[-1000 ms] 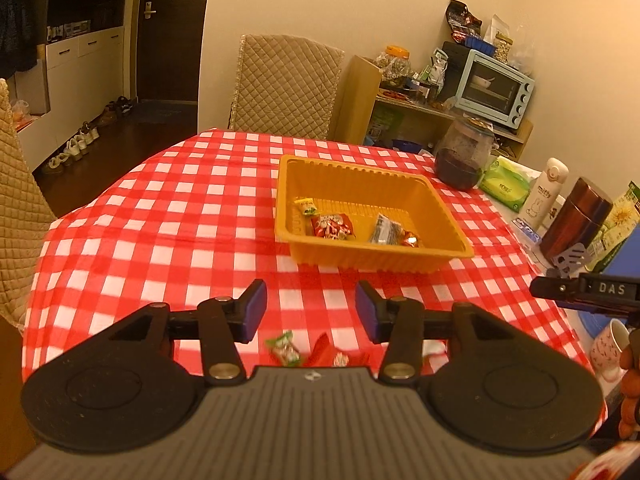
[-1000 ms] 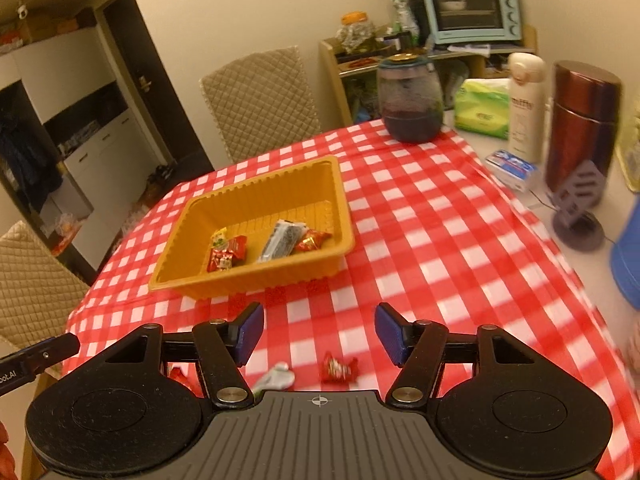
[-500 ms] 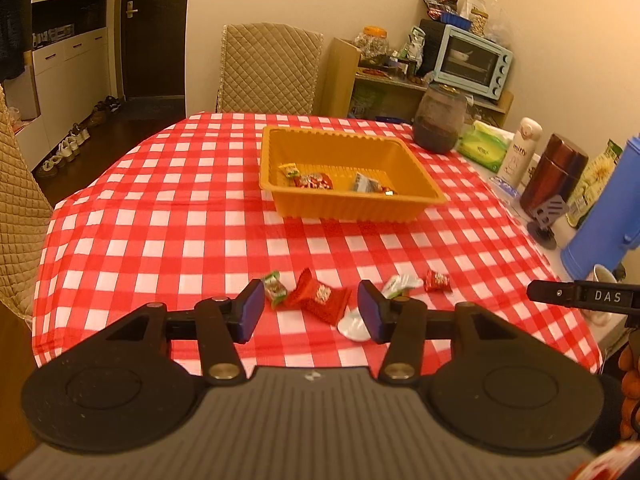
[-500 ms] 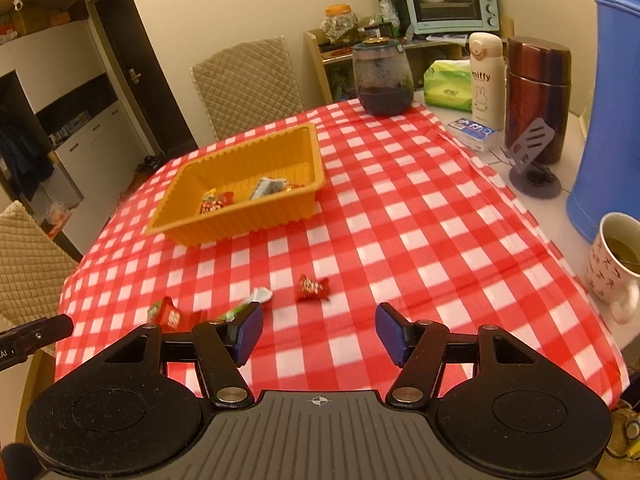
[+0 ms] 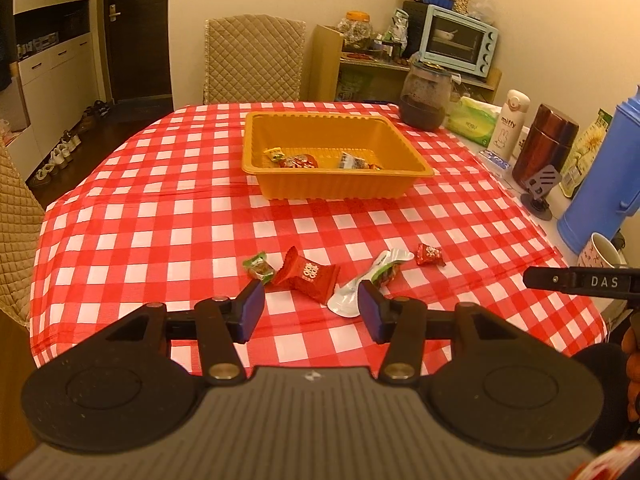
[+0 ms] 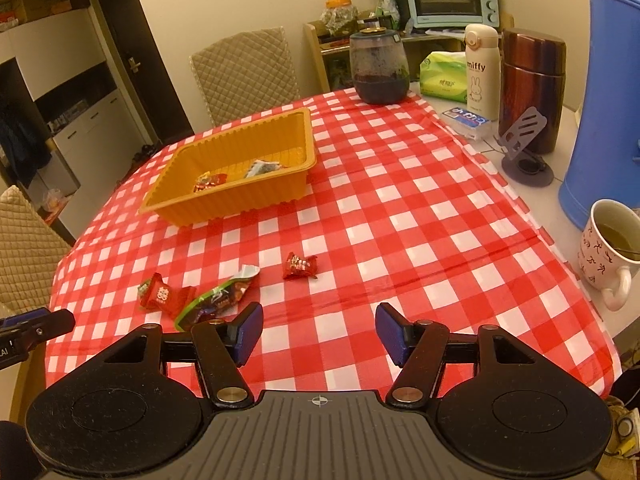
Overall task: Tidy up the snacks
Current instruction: 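Move both tools back toward the remaining snacks on the table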
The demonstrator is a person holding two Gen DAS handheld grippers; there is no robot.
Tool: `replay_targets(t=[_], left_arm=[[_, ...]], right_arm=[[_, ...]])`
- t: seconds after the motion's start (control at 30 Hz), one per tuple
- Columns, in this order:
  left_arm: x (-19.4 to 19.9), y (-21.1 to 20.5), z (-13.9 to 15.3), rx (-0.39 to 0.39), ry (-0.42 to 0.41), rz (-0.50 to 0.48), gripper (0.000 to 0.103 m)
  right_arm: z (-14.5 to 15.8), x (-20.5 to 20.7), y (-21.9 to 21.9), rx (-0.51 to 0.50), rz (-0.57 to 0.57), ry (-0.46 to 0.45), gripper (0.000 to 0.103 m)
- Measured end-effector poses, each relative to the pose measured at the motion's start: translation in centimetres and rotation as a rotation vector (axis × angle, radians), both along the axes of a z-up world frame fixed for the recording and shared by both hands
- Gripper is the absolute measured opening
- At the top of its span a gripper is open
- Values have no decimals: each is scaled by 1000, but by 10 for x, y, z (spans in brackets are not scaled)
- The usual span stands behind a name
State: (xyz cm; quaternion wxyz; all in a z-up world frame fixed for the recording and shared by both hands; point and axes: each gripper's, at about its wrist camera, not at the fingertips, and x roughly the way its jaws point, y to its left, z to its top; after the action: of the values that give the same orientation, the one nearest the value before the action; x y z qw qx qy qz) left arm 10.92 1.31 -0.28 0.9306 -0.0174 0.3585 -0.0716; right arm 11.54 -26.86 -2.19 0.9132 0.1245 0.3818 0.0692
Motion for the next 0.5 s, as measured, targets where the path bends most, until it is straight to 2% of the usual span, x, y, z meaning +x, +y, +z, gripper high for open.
replay_targets(t=[0.27,0.5], left_arm=[[16,-19,-14,30,26,-83,47],[45,-44,-37,93,56,-192,47]], right_arm=[[-15,17,-3,-6,23,14,62],[-31,36,-1,-8,48,26,62]])
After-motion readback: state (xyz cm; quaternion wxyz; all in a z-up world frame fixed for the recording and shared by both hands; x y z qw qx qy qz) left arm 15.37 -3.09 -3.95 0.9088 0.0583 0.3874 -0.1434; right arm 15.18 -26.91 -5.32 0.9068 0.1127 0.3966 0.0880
